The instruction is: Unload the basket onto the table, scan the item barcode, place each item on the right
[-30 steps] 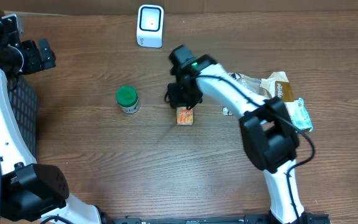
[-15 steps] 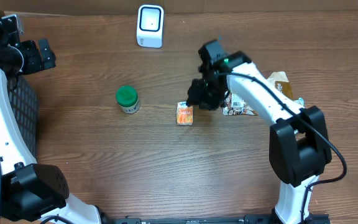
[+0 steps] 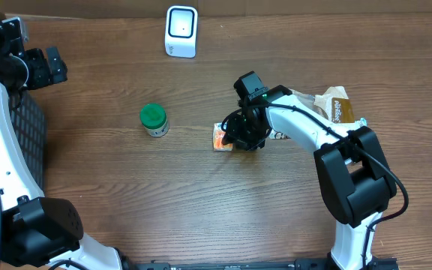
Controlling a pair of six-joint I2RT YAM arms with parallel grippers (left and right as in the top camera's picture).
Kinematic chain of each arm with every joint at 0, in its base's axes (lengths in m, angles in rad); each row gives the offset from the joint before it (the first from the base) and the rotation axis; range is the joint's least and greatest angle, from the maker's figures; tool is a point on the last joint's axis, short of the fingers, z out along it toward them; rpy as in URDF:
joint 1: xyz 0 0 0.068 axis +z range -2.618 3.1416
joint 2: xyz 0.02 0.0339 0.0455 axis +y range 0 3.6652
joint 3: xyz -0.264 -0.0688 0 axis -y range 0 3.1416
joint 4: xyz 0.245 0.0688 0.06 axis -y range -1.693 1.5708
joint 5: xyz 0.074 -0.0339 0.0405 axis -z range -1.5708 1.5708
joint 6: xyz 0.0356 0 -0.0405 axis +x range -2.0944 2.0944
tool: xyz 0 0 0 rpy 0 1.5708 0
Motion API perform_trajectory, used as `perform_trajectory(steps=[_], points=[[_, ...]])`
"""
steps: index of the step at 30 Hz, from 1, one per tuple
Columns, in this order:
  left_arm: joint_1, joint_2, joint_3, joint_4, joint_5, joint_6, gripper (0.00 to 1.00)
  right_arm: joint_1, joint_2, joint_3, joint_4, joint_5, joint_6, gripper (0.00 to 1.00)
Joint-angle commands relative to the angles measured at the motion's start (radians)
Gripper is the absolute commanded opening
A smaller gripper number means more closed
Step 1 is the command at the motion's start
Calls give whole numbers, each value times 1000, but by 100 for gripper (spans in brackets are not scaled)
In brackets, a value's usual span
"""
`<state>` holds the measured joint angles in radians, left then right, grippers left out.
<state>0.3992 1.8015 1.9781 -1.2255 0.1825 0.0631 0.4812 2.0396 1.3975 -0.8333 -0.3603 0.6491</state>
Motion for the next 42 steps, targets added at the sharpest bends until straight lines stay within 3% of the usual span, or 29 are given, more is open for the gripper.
perform_trajectory(steps=[1,4,6,11,15,20,23,33,42], points=[[-7,5,5,3,1,27,99,11,46,-5,3,0,66,35],[-7,5,5,3,1,27,99,10,57,-5,3,-1,84,25],[-7,5,5,3,1,27,100,10,57,-4,14,-10,80,4],[-7,5,5,3,1,27,99,-14,55,17,40,-208,-77,4],[-7,5,5,3,1,27,100,-62,23,34,105,-618,-279,4],[-7,5,5,3,1,27,100,-127,-38,34,247,-1059,-343,4],[-7,5,5,3,0,27,100,-148,-63,35,323,-1193,-335,4],[-7,5,5,3,1,27,99,-214,-185,38,360,-1209,-213,4],[-7,5,5,3,1,27,100,-236,-372,38,360,-1209,-203,4]])
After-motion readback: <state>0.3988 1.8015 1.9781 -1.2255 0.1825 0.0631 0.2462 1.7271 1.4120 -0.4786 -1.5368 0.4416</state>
